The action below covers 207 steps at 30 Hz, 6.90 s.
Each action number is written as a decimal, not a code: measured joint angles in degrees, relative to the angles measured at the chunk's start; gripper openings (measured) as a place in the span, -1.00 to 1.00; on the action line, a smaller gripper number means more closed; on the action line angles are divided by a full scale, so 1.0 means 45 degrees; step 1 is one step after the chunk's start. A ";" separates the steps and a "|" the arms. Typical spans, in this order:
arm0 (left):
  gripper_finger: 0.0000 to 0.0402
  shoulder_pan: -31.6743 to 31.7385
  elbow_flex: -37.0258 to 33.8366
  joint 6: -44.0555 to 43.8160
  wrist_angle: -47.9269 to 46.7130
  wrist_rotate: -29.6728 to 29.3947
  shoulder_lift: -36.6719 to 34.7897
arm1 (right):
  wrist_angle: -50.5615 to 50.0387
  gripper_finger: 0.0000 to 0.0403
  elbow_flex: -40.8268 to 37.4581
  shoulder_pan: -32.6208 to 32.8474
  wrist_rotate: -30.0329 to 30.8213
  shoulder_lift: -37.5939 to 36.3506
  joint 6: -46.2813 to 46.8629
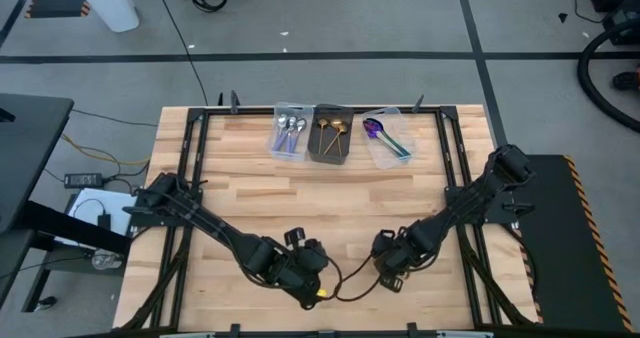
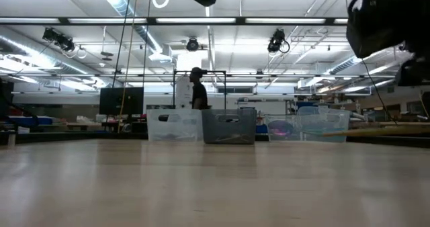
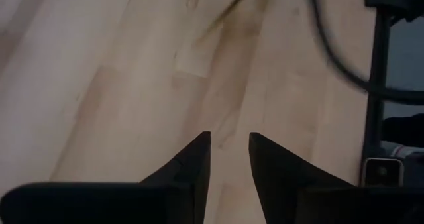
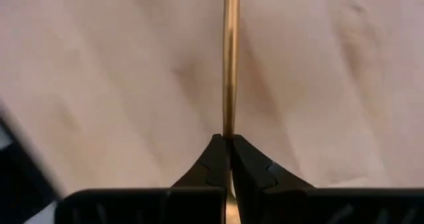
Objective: Sort silverware by color (type)
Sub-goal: Put the gold spoon into the black transparent bin
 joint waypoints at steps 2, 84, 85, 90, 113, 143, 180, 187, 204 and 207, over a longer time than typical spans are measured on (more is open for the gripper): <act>-0.43 0.0134 0.0000 0.0178 -0.0022 -0.0022 0.0000 | 0.0050 -0.94 0.0186 -0.0145 -0.0376 -0.0052 -0.0508; -0.18 0.2272 0.0000 1.2893 0.6319 -0.0660 0.0029 | 0.1086 -0.92 0.1706 -0.5253 -0.6949 -0.4274 -0.0782; -0.18 0.2272 0.0000 1.2898 0.6319 -0.0669 0.0029 | 0.1405 -0.92 0.1706 -0.5275 -0.7121 -0.4274 -0.0767; -0.19 0.2296 0.0000 1.2904 0.6320 -0.0738 0.0029 | 0.2353 -0.92 0.1706 -0.5276 -0.7352 -0.4274 -0.0615; -0.90 0.2302 -0.0010 1.2513 0.6180 -0.0218 0.0040 | 0.1953 -0.76 0.1708 -0.5112 -0.6022 -0.4289 -0.0707; -0.89 0.4484 -0.2041 0.5892 0.8313 0.0834 0.0029 | -0.0872 -0.46 0.1711 -0.7952 0.0339 -0.8632 -0.4071; -0.88 1.0953 -0.3123 -0.1958 0.7256 -0.0012 0.0035 | -0.3609 -0.46 0.1711 -0.7942 0.1454 -0.6764 -0.7303; -0.88 1.1088 -0.3092 0.0799 0.7502 -0.0517 0.0563 | -0.4202 -0.46 0.1711 -0.7956 0.2128 -0.6605 -0.7693; -0.88 1.1224 -0.3123 0.1891 0.7731 -0.0578 0.2195 | -0.4122 -0.46 0.1711 -0.7957 0.2126 -0.6635 -0.9574; -0.88 1.1224 -0.3123 0.1919 0.8519 -0.0705 0.2195 | -0.4141 -0.46 0.1711 -0.7957 0.2125 -0.6635 -0.9690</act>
